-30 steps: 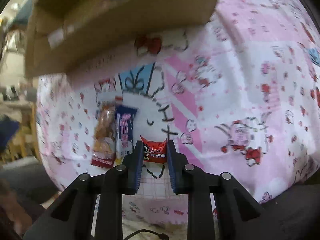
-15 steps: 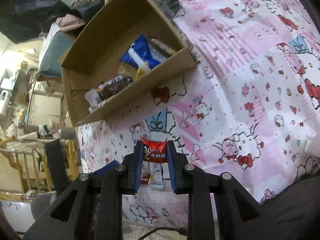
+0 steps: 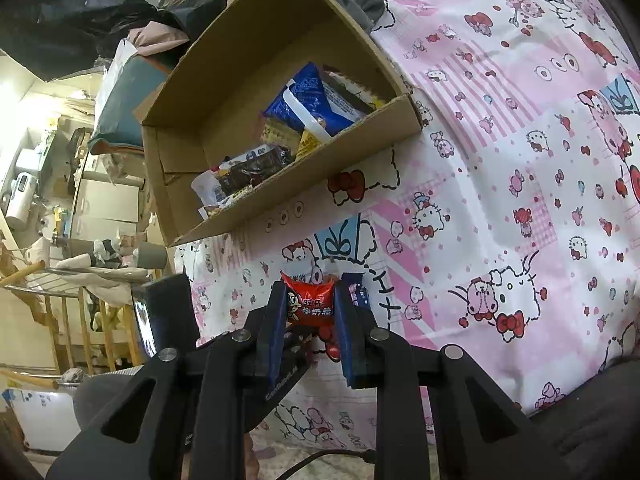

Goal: Organize snacks
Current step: 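Grasp the white 'FOOD' rice-cake bag with left tool while right grasps the small red packet, then carry both snacks into the box and open both tools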

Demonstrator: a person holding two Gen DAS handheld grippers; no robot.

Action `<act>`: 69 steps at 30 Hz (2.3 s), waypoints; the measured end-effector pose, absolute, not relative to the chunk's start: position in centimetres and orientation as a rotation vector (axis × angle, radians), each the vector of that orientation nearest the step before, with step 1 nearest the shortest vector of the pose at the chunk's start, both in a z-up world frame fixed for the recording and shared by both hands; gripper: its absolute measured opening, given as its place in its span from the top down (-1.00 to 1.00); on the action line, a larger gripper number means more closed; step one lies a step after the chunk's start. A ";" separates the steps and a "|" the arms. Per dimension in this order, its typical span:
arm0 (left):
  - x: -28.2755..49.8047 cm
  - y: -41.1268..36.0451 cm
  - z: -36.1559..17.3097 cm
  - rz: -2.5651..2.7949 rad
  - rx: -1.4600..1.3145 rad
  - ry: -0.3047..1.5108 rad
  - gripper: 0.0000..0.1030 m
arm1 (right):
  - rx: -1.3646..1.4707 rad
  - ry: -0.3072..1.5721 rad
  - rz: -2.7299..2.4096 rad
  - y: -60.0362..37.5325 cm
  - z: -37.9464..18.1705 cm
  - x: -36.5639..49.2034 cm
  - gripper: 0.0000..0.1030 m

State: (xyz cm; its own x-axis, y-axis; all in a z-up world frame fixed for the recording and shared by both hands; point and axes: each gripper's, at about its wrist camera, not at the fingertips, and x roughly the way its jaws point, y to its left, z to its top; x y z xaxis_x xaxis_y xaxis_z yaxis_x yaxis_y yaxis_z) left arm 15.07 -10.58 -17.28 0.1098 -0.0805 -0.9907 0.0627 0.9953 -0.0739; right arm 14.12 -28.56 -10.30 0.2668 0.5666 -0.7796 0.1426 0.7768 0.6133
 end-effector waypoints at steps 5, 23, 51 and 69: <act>14.3 -8.3 -16.6 -0.068 -0.029 1.450 0.46 | 0.655 1.289 0.316 -28.2 -10.2 14.1 0.53; 15.6 0.8 -5.2 -0.044 -0.147 1.188 0.46 | 0.632 1.248 0.315 -27.7 -9.5 14.6 0.53; 27.8 -2.0 -6.8 -0.134 -0.162 1.036 0.45 | 0.395 1.040 0.234 -29.9 -6.7 24.6 0.52; 27.3 -3.2 -6.4 -0.143 -0.129 1.036 0.39 | 0.220 1.002 0.275 -26.6 -6.4 23.9 0.47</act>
